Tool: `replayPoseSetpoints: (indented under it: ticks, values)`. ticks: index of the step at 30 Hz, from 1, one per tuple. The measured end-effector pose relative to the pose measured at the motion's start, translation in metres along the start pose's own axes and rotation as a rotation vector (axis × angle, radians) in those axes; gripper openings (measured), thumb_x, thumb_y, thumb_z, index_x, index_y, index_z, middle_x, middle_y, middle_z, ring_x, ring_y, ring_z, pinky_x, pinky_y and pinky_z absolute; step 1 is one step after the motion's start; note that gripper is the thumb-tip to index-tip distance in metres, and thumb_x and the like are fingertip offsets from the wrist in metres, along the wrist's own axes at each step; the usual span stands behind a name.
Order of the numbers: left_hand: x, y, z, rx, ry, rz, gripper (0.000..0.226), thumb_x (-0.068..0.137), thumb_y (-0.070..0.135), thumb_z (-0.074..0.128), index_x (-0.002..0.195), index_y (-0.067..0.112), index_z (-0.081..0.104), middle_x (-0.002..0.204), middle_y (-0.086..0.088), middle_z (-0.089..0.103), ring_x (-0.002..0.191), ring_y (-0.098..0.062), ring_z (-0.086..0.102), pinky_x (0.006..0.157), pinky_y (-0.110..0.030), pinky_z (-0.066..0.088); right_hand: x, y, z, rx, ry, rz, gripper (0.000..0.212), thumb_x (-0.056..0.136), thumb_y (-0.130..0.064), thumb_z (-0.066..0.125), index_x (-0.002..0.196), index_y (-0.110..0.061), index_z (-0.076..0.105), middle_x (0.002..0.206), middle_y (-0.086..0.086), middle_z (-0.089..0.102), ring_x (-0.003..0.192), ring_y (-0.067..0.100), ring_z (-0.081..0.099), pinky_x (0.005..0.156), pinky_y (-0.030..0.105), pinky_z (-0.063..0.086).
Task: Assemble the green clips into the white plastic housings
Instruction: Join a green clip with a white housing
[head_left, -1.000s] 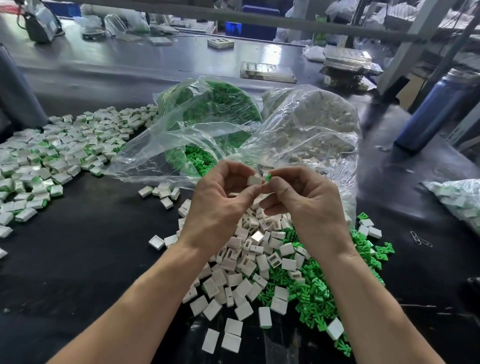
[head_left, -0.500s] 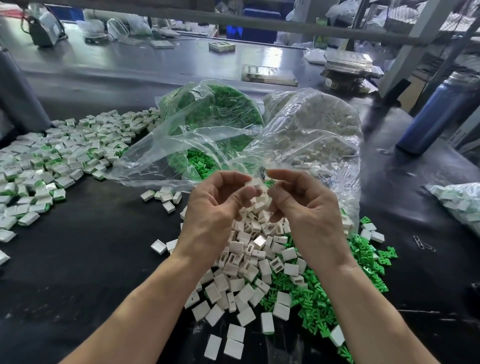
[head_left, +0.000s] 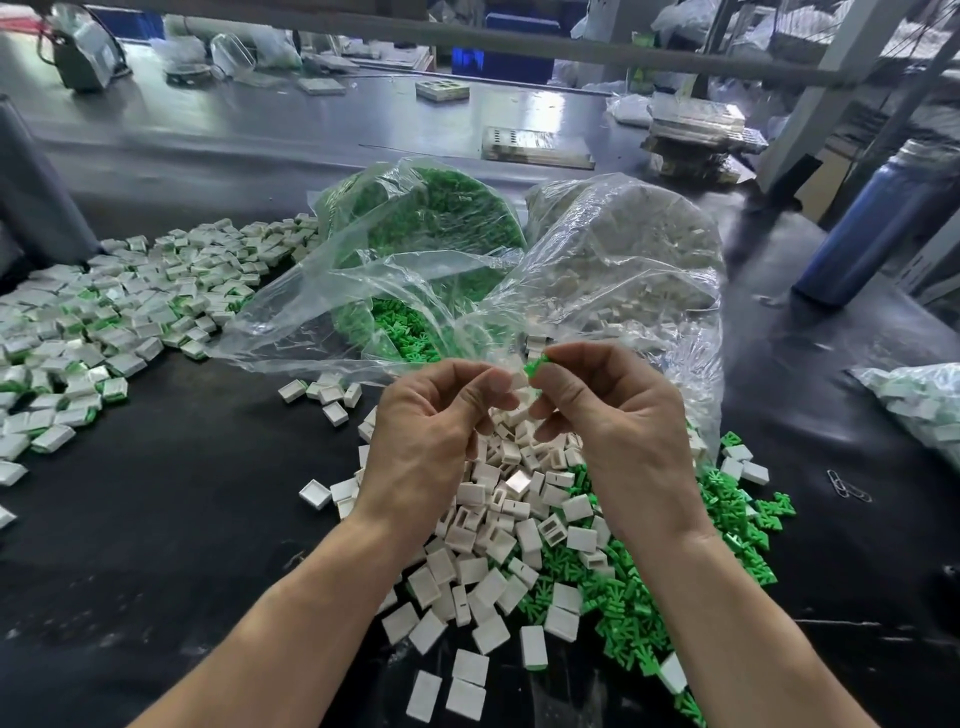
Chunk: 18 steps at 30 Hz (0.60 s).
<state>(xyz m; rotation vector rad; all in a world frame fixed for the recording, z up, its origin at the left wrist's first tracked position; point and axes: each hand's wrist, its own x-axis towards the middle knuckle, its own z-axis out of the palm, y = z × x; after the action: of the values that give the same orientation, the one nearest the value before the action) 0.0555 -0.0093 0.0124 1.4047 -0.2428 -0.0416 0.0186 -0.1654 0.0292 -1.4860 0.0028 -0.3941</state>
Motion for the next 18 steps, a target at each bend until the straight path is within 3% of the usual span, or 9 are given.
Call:
replayPoseSetpoints:
  ticks: [18]
  values:
    - [-0.001,-0.0009,0.0003,-0.058,-0.035,0.006,0.012,0.088,0.028,0.078,0.089,0.016,0.08,0.081,-0.006,0.075,0.06,-0.012,0.053,0.054,-0.022,0.048,0.001,0.0017,-0.0006,0.032,0.008,0.071,0.005,0.093,-0.007,0.074,0.098,-0.005,0.072,0.078,0.015,0.074,0.066,0.025,0.07,0.062,0.028,0.058]
